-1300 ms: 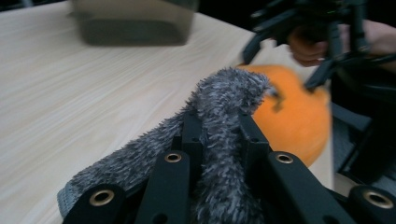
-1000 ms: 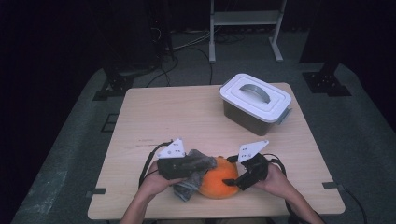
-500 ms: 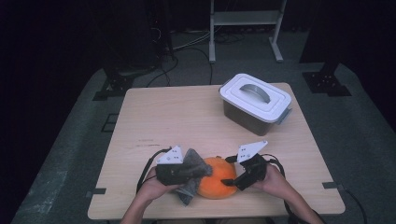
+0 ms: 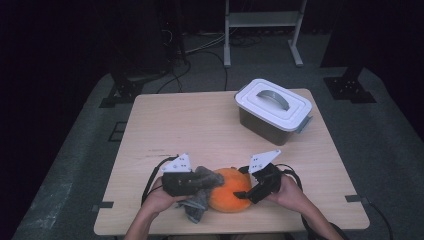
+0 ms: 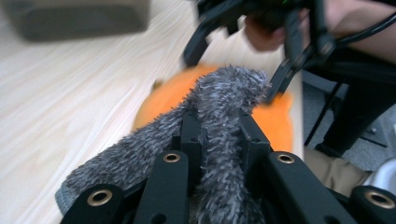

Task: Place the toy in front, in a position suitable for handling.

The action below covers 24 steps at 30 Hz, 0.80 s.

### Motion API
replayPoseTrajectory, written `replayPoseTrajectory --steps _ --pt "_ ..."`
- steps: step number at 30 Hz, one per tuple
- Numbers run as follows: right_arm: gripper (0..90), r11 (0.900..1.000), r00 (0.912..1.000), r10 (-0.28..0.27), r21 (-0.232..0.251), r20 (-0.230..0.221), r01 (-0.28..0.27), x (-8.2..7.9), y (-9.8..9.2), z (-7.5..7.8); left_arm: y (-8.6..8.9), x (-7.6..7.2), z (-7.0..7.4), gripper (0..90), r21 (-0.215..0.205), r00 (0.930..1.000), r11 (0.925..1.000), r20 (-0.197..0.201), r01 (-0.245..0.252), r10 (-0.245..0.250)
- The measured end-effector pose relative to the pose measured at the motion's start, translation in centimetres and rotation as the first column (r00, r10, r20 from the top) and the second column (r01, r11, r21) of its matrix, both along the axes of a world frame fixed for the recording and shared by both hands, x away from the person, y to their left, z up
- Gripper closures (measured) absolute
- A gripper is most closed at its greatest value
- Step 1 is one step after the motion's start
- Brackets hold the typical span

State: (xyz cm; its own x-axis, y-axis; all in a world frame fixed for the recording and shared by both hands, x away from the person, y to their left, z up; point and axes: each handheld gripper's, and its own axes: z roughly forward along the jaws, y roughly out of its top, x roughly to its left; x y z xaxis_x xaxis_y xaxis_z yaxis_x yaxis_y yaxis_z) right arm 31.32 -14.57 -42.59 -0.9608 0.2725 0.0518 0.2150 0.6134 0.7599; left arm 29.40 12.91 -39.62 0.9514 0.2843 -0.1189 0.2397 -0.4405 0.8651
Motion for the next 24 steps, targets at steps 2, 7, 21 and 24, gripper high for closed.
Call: replayPoseTrajectory --steps 2,7,21,24 --pt "14.4 1.0 1.0 0.003 -0.005 0.006 -0.003 -0.1 0.3 -0.1 -0.8 0.0 0.5 76.1 0.017 0.9998 0.9997 0.014 0.017 -0.017" --pt "14.4 1.0 1.0 -0.005 0.002 -0.001 0.005 -0.2 0.0 -0.2 -0.5 0.6 -0.5 76.2 0.068 0.9998 0.9976 -0.012 -0.013 0.013" --pt "19.1 0.999 0.9999 0.015 0.032 0.006 -0.016 -1.9 -1.7 1.0 1.9 0.5 -2.0 76.0 0.028 0.9959 0.9974 -0.06 -0.067 0.068" --pt "20.7 1.0 1.0 0.002 0.027 0.0 -0.002 -1.7 -1.0 0.4 1.7 0.4 -1.8 76.0 0.045 0.9965 0.9967 -0.048 -0.067 0.069"
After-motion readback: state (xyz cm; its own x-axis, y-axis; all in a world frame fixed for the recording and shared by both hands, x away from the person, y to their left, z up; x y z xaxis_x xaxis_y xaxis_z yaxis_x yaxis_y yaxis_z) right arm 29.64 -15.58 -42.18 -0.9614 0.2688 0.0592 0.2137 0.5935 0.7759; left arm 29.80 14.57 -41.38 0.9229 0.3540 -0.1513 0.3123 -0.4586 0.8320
